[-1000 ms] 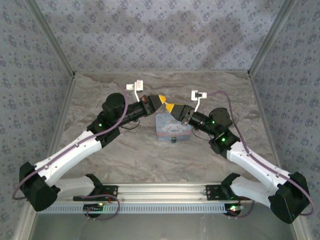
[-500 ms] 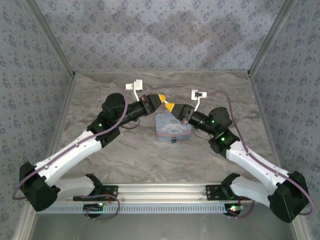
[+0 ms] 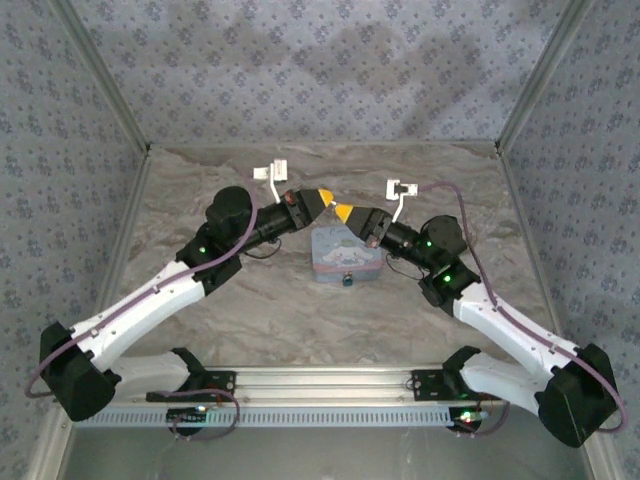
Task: Unlock a padlock with a key
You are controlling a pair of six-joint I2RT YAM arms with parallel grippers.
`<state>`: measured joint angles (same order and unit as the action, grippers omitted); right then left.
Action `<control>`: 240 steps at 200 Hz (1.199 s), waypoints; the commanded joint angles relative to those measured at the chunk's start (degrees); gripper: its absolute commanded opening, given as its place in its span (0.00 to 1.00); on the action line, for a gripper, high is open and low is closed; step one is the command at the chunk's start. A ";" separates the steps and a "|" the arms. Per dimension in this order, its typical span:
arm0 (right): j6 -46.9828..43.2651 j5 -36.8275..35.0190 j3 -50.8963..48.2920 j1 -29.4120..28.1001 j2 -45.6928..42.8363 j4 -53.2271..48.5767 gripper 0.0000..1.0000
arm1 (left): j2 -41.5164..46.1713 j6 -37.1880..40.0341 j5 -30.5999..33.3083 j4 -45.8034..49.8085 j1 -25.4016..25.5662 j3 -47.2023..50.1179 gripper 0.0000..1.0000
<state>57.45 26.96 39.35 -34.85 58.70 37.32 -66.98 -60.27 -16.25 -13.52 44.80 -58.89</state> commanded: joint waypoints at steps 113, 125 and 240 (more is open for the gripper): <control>-2.03 0.09 -1.08 1.47 -4.15 -2.25 0.00 | 0.44 3.02 -1.84 2.70 1.35 -2.39 0.00; -2.78 0.41 -0.57 1.82 -4.94 -4.14 0.00 | 1.01 3.36 -1.48 3.68 1.37 -2.02 0.01; -12.83 1.12 0.61 11.69 -12.69 -27.75 0.00 | 6.89 8.96 4.44 22.16 1.56 3.25 0.66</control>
<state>50.63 27.86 38.44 -26.20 47.72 20.69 -61.28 -53.43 -13.13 1.41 45.89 -58.28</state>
